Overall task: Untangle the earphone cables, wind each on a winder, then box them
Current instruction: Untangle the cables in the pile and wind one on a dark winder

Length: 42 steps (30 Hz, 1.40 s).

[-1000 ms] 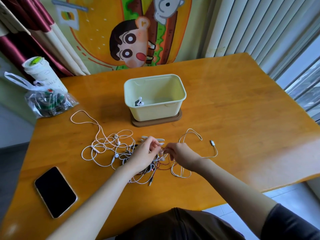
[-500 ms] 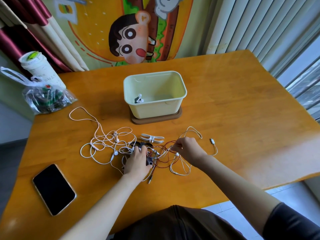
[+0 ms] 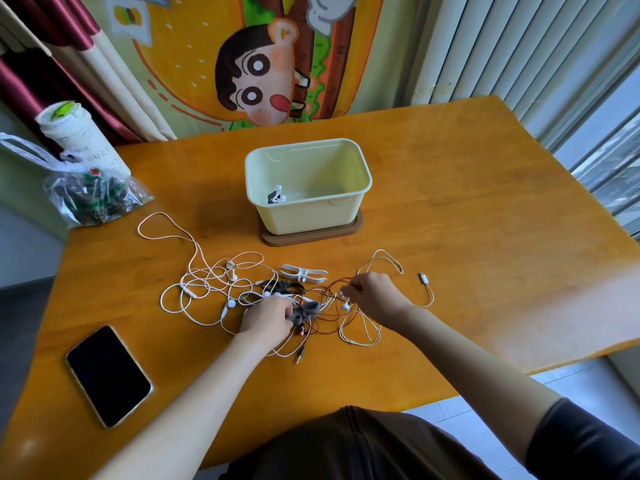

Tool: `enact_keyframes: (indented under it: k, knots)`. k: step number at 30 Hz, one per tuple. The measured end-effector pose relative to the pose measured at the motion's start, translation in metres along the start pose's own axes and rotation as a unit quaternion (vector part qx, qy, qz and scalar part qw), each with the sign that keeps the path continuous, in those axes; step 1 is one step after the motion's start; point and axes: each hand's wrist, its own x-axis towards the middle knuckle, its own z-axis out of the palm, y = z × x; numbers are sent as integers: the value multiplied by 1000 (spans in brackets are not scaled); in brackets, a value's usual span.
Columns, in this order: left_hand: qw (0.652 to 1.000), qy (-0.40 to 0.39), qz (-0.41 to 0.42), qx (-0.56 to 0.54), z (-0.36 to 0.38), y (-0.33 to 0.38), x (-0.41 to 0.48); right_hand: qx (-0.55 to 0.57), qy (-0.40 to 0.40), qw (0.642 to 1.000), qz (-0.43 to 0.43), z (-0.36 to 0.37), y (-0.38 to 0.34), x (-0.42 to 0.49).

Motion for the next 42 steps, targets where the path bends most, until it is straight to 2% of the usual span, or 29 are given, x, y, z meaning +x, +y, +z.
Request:
enact_keyframes:
  k: [5,7,9,13,17,20,22,26,33,38,42]
  knots:
    - [982,-158,4,103,-47,12,7,-3,-2,1000,3,-4,0,3]
    - [973,-218,19,76,-61,16,8,-6,0,1000,0,-5,-1,3]
    - [970,-244,14,-17,-70,17,8,-10,-1,1000,-3,-7,0,4]
    - [951,-202,-33,-232,-72,10,4,0,9,1000,-12,-6,0,6]
    - [894,-148,-35,-421,-62,5,0,26,55,998,-31,-6,-4,5]
    - [911,-65,-18,-407,-56,6,-3,51,93,993,-45,-6,-7,7]
    - [903,-25,2,-430,-53,7,-6,67,106,991,-49,-7,-9,8]
    - [850,8,16,-527,-49,10,-9,99,123,986,-57,-7,-13,6]
    - [766,40,-53,-639,-45,15,-11,146,134,978,-67,-8,-22,4]
    - [778,13,-22,-628,-44,19,-15,155,132,977,-60,-6,-26,8]
    - [807,-3,3,-590,-43,19,-17,169,132,975,-57,-4,-30,9]
